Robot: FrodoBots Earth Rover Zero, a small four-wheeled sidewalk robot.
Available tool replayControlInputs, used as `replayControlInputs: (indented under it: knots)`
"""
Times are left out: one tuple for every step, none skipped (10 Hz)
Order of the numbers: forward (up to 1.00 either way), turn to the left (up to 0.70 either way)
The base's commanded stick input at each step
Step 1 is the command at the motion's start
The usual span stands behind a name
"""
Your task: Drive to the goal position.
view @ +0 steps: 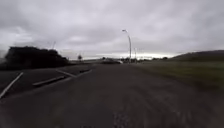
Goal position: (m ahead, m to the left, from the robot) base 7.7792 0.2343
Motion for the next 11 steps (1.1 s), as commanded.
replayControlInputs:
  knots:
    - [1.00,0.00]
    - [1.00,0.00]
    - [1.00,0.00]
    - [1.00,0.00]
    - [1.00,0.00]
    - [1.00,0.00]
    - [1.00,0.00]
    - [1.00,0.00]
    - [1.00,-0.04]
    - [1.00,-0.20]
    - [1.00,-0.36]
